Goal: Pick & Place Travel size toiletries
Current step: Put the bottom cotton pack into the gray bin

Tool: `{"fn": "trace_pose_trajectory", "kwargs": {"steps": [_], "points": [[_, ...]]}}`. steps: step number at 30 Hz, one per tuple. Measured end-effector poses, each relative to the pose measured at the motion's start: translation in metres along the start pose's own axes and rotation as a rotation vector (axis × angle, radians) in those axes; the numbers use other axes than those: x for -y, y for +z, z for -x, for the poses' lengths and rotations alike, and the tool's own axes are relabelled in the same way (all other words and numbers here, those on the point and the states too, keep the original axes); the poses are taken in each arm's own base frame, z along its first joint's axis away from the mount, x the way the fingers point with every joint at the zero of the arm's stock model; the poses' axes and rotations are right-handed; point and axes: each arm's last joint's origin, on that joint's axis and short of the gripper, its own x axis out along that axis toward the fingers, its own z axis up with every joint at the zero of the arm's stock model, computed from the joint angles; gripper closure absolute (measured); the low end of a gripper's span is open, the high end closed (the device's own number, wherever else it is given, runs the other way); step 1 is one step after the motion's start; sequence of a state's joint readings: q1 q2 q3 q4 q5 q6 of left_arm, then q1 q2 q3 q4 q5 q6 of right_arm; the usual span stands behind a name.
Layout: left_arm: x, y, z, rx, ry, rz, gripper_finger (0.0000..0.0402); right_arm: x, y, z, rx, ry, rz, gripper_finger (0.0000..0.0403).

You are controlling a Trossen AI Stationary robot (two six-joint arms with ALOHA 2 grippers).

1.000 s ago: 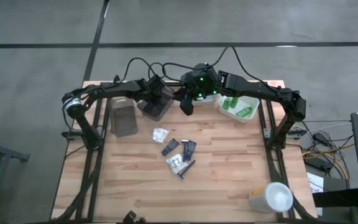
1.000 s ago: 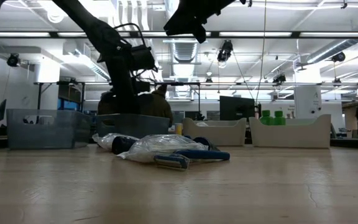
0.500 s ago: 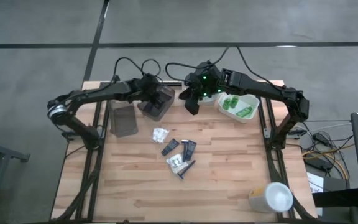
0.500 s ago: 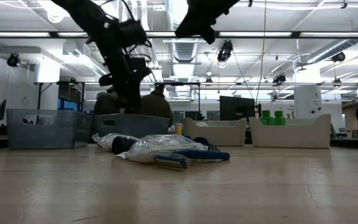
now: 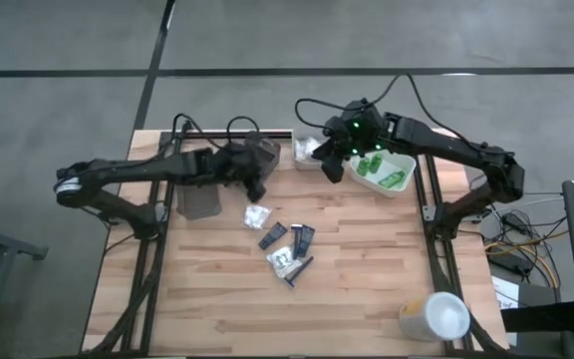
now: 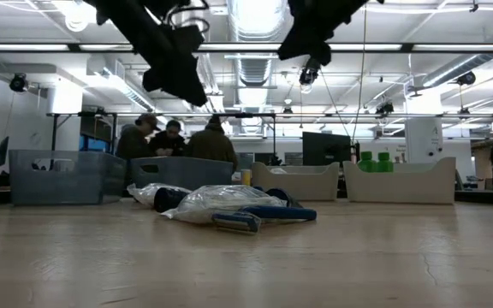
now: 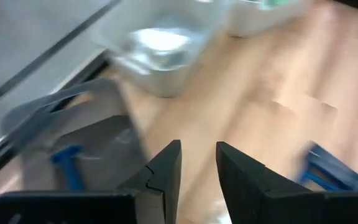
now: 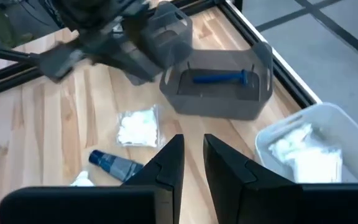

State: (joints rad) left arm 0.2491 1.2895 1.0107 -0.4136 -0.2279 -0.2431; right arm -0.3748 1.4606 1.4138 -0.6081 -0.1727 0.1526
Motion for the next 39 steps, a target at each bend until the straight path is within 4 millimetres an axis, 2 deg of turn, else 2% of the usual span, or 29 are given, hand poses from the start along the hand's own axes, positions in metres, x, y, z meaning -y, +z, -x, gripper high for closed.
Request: {"fn": "trace_pose_trajectory", "kwargs": {"steps": [4, 11, 16, 20, 27, 34, 39], "points": [[0.021, -0.004, 0.008, -0.015, -0.151, -0.082, 0.0296, 0.0, -0.016, 0.009, -0.002, 0.001, -0.037, 0.0331], [0.048, -0.013, 0.017, -0.075, -0.4, -0.113, 0.0295, 0.002, -0.045, 0.023, -0.02, -0.001, -0.125, 0.0313], [0.067, -0.023, 0.017, -0.132, -0.482, -0.115, 0.0294, 0.003, -0.061, 0.029, -0.032, 0.003, -0.196, 0.0294], [0.081, -0.033, 0.01, -0.185, -0.499, -0.146, 0.0285, 0.003, -0.071, 0.029, -0.045, 0.007, -0.248, 0.0274], [0.096, -0.047, -0.007, -0.25, -0.517, -0.235, 0.0244, -0.006, -0.08, 0.025, -0.068, 0.037, -0.29, 0.0241], [0.121, -0.053, -0.011, -0.178, -0.746, -0.425, 0.0208, -0.016, -0.08, 0.026, -0.079, 0.064, -0.32, 0.0217], [0.133, -0.066, -0.025, -0.18, -0.681, -0.495, 0.0208, -0.021, -0.072, 0.031, -0.052, 0.086, -0.31, 0.0206]]}}
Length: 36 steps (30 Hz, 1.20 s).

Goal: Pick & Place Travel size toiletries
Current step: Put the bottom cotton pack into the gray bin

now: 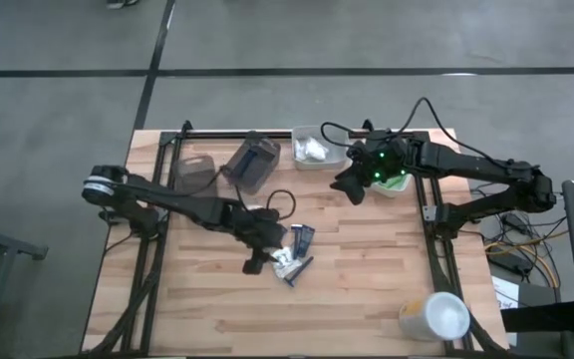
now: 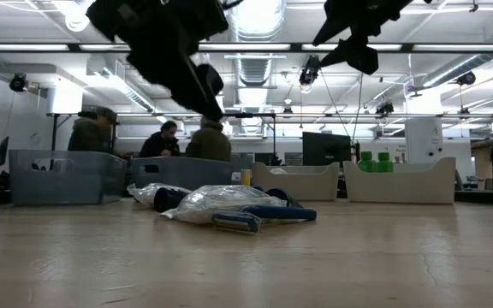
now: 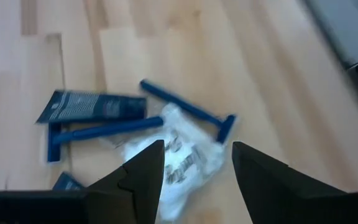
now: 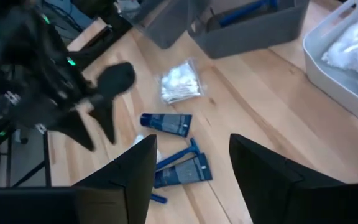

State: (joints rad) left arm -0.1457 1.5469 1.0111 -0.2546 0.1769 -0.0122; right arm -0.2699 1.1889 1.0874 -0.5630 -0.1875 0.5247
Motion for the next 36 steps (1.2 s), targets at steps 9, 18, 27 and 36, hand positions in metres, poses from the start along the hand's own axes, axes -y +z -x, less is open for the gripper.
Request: {"fn": "trace_pose_trajectory", "kwargs": {"steps": [9, 18, 27, 36], "points": [[0.001, -0.012, -0.038, -0.066, 0.006, -0.078, 0.0209, -0.006, 0.008, 0.007, 0.031, 0.017, 0.007, 0.021], [0.001, -0.029, -0.066, -0.16, 0.029, -0.081, 0.021, -0.003, 0.005, 0.004, 0.017, 0.009, 0.003, 0.0232], [-0.001, -0.027, -0.063, -0.157, 0.101, -0.131, 0.0289, -0.003, 0.005, 0.004, 0.017, 0.009, 0.004, 0.0247], [-0.001, -0.026, -0.061, -0.16, 0.11, -0.125, 0.0394, -0.003, 0.005, 0.004, 0.017, 0.009, -0.001, 0.0264]]}}
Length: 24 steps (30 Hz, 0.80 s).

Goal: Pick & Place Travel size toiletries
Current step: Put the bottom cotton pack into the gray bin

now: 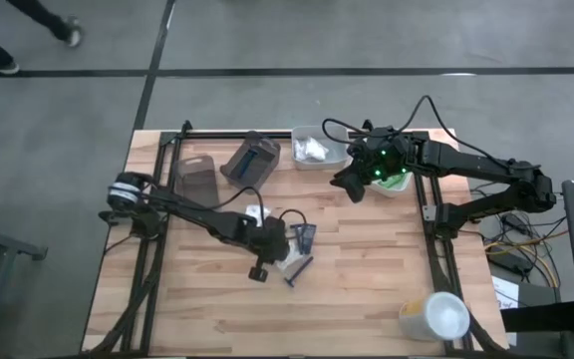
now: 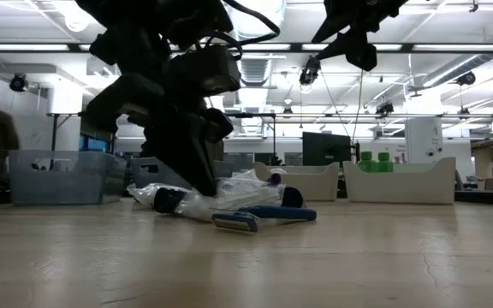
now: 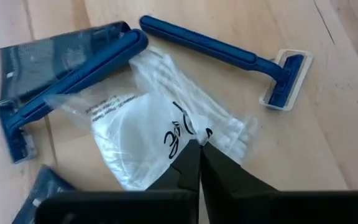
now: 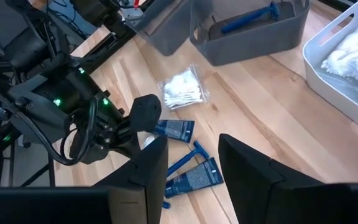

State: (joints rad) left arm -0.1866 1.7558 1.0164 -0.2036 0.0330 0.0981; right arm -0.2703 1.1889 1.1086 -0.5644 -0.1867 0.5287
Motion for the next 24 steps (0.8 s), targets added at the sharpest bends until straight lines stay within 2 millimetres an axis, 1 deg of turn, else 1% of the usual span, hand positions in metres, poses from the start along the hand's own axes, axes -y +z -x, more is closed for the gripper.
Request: {"fn": "trace_pose_trajectory", "kwargs": {"steps": [3, 8, 11, 13, 17, 20, 24], "points": [[-0.001, 0.007, 0.012, 0.036, 0.005, 0.002, 0.0393, 0.0, 0.0, 0.0, 0.004, 0.002, -0.034, 0.0271], [-0.005, 0.021, 0.047, 0.141, 0.023, 0.008, 0.0398, -0.003, 0.004, -0.002, 0.047, 0.032, -0.042, 0.0275], [-0.008, 0.025, 0.069, 0.193, 0.075, 0.01, 0.0397, -0.005, 0.008, -0.005, 0.071, 0.061, -0.138, 0.0268], [-0.01, 0.026, 0.082, 0.206, 0.138, 0.003, 0.0397, -0.006, 0.01, -0.009, 0.06, 0.111, -0.193, 0.0256], [-0.014, 0.026, 0.103, 0.216, 0.292, -0.03, 0.0399, -0.011, 0.018, -0.026, 0.027, 0.272, -0.23, 0.0219], [-0.016, 0.026, 0.114, 0.23, 0.356, -0.043, 0.0397, -0.014, 0.024, -0.044, 0.01, 0.379, -0.23, 0.0189], [-0.017, 0.026, 0.121, 0.24, 0.398, -0.046, 0.0396, -0.01, 0.027, -0.069, -0.009, 0.399, -0.272, 0.0157]]}}
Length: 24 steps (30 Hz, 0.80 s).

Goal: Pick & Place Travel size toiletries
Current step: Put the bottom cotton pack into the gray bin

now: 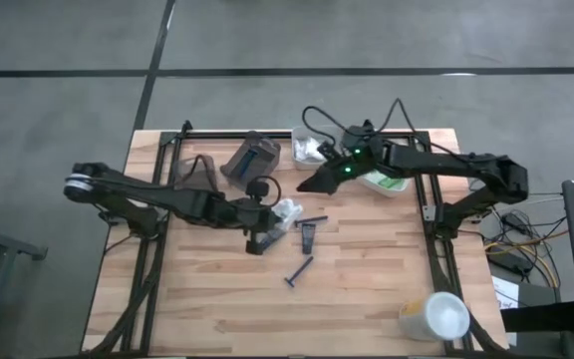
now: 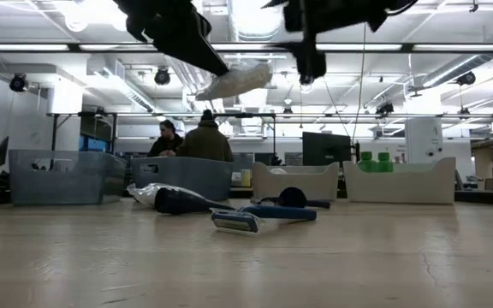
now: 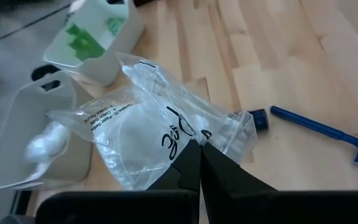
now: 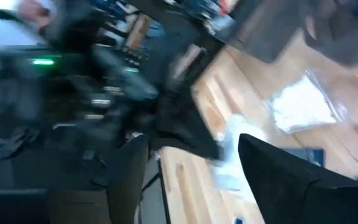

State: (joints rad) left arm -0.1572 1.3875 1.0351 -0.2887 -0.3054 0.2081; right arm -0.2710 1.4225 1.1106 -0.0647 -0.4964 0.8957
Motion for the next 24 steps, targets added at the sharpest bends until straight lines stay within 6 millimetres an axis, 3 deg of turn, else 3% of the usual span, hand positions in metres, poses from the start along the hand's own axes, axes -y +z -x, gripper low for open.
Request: {"fn": "trace_pose_trajectory", "kwargs": {"steps": [5, 14, 24], "points": [[-0.001, 0.002, 0.003, 0.01, 0.006, 0.002, 0.0397, 0.018, 0.004, -0.028, -0.045, -0.055, -0.053, 0.0135], [-0.002, 0.002, 0.004, 0.012, 0.012, 0.004, 0.0396, 0.011, 0.02, -0.07, -0.135, 0.004, 0.007, 0.0138], [-0.006, 0.002, 0.018, 0.009, 0.01, 0.041, 0.0397, 0.005, 0.026, -0.07, -0.22, -0.129, 0.09, 0.0207]]}}
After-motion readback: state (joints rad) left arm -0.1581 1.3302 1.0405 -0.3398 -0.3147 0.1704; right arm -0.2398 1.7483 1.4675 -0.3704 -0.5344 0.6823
